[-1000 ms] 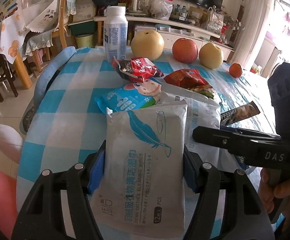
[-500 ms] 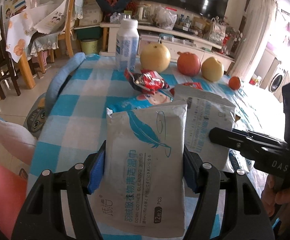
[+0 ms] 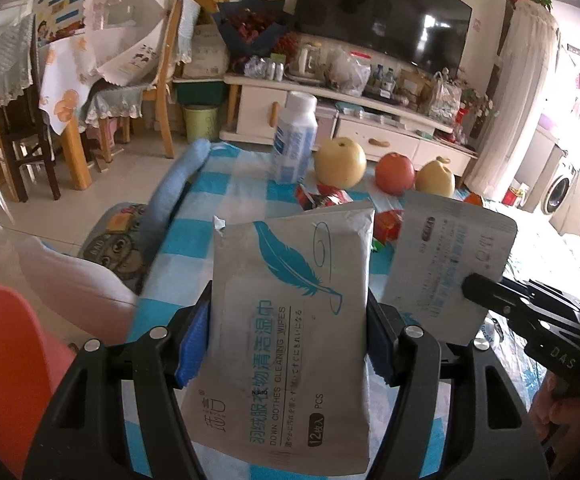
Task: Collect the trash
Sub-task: 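Grasp the second white packet with the right tool while the left tool holds its packet, then carry both packets over the pink bucket and open both tools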
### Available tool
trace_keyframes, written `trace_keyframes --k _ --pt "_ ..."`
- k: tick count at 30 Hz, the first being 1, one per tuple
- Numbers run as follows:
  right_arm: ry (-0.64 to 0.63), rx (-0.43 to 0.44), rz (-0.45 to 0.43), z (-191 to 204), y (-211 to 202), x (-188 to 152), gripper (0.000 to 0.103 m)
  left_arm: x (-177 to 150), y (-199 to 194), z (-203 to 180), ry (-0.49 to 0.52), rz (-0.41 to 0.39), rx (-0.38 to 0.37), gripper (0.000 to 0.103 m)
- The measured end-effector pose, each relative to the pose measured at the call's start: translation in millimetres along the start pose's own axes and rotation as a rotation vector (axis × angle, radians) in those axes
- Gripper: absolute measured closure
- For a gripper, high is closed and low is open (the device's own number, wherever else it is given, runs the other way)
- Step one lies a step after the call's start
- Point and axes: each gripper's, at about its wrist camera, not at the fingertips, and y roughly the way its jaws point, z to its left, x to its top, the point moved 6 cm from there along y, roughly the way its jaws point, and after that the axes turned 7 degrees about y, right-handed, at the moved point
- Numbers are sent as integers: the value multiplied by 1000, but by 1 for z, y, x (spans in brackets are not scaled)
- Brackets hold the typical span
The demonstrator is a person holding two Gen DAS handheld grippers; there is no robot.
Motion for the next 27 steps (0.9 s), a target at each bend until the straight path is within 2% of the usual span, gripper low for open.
trace_keyframes --k 14,23,27 --pt "-22 -2 -82 41 -28 11 87 6 -39 43 -30 -61 75 36" --pt "-57 64 -97 96 -31 20 87 3 -70 91 -102 -99 144 36" --pt "-96 110 -89 134 -25 22 87 -2 -86 122 -161 -116 184 36"
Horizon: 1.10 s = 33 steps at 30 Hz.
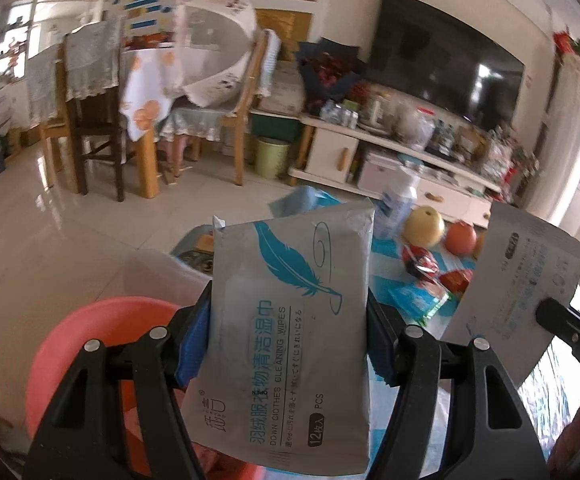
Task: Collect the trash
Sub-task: 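Carry both packets over the pink bucket and open both tools, then return both tools from the bucket to the table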
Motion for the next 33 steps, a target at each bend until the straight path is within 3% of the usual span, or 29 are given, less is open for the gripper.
trace_keyframes --k 9,16,18,22,23,26,29,31,33 --pt "-76 108 26 85 30 4 87 -4 -17 68 -121 -16 103 36" --pt "-90 174 97 135 64 -17 87 -15 -16 110 -187 22 202 34" --pt "-68 197 134 142 77 -26 87 -18 -13 120 -198 43 240 25" --pt "-26 192 219 143 103 -48 85 -20 -14 134 -205 52 312 14" --pt "-21 189 227 141 106 -52 79 -20 -14 135 -205 49 322 14" --pt "14 153 211 124 103 -57 35 -16 -15 134 -192 36 334 10" --pt "14 100 180 108 93 -55 31 -11 -19 127 -169 2 338 9" --pt "10 66 162 97 87 -53 19 -12 -22 120 -154 -19 338 8" --pt "-2 34 138 86 78 -51 16 -10 -25 112 -137 -50 326 7"
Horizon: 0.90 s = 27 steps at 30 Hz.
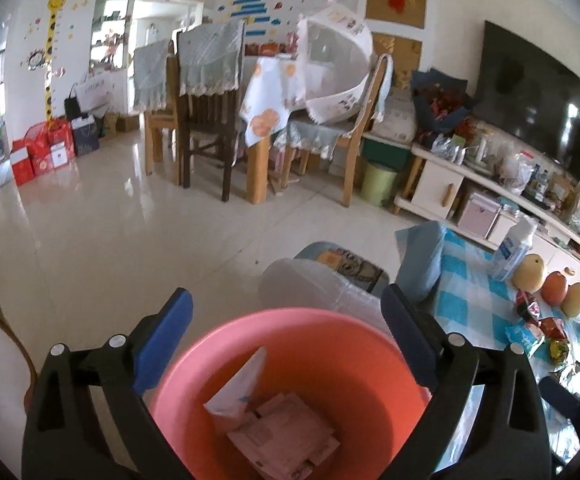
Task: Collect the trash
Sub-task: 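Return both tools from the bucket to the table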
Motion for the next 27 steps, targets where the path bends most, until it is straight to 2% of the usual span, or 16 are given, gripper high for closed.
trace_keyframes --k 5,7,11,14,18,27 --pt "-62 -128 -43 -24 -18 -1 13 1 -7 -23 7 -31 -99 6" --pt "-86 -188 -71 -36 -30 -2 11 0 -9 -32 1 -43 -108 6" --pt "-101 -262 -115 -57 -49 -3 9 0 -19 -51 17 -80 -118 6" --pt "-100 -311 -134 -73 -62 -4 8 0 -22 -62 39 -79 -118 6" --pt "-84 -373 -160 -94 -82 -5 5 -5 -28 -85 92 -79 -149 6" --pt "-35 -502 -227 -136 -122 -7 5 -30 -46 -142 266 -54 -219 6"
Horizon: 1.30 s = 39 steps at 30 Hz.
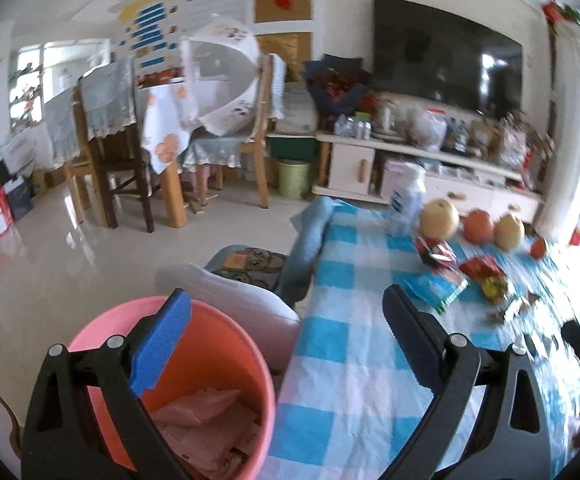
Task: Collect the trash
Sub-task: 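Return both tools from the bucket to the table, then reach the left tool to the red Tele milk wrapper and grasp it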
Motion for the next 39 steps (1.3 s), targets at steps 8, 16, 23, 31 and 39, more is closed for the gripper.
trace_keyframes --k 8,16,23,31,39 --pt "103 -30 -9 -45 -7 0 5 -9 -11 -48 84 24 -47 6" --pt "133 -83 -21 -83 -13 -4 5 -9 -30 -88 139 2 -78 6" --pt "166 -125 -27 -121 -19 -7 5 -12 -44 -125 171 -1 -112 6" --pt "180 -151 -19 -150 -21 -12 5 -16 -48 -167 212 13 -134 6" --pt "201 -175 -18 -174 -21 -12 5 -24 -44 -203 252 31 -158 6"
